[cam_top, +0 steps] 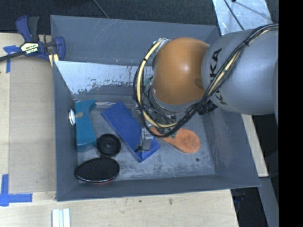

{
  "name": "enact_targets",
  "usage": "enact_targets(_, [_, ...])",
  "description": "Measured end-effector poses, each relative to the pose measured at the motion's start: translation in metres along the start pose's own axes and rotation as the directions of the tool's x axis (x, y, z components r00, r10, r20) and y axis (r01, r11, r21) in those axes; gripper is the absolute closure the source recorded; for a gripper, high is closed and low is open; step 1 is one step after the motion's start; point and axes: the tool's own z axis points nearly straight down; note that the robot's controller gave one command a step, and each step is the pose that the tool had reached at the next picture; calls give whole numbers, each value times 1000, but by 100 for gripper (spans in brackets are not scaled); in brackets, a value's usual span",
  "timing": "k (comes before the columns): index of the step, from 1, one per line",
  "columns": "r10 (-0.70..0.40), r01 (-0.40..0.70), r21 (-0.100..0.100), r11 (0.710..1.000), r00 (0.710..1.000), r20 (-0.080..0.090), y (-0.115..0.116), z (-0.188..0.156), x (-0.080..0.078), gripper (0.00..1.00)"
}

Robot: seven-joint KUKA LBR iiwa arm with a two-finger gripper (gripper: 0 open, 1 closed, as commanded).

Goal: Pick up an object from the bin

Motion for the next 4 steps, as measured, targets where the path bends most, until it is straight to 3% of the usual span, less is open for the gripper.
enact_targets(1, [3,-3,-1,1000,1000,9,-1,-5,-2,0])
enact_targets(2, [-145,145,0,989,989,10,33,39,14,0])
enact_targets(3, [-352,352,-1,936,936,7,107,47,43,0])
enact_targets(4, [-351,351,2,936,936,5,89,49,52,0])
